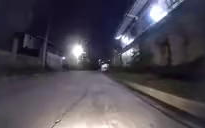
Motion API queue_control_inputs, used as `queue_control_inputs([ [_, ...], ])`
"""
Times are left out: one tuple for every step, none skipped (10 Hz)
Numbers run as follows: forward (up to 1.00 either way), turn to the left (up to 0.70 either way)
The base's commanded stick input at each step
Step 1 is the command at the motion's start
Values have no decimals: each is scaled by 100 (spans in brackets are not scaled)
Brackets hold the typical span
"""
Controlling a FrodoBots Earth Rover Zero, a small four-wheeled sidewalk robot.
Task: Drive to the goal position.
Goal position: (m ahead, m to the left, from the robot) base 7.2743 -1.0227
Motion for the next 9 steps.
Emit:
queue_control_inputs([
  [50,0],
  [50,0],
  [50,0],
  [50,0],
  [50,0],
  [50,0],
  [50,0],
  [50,0],
  [50,0],
])
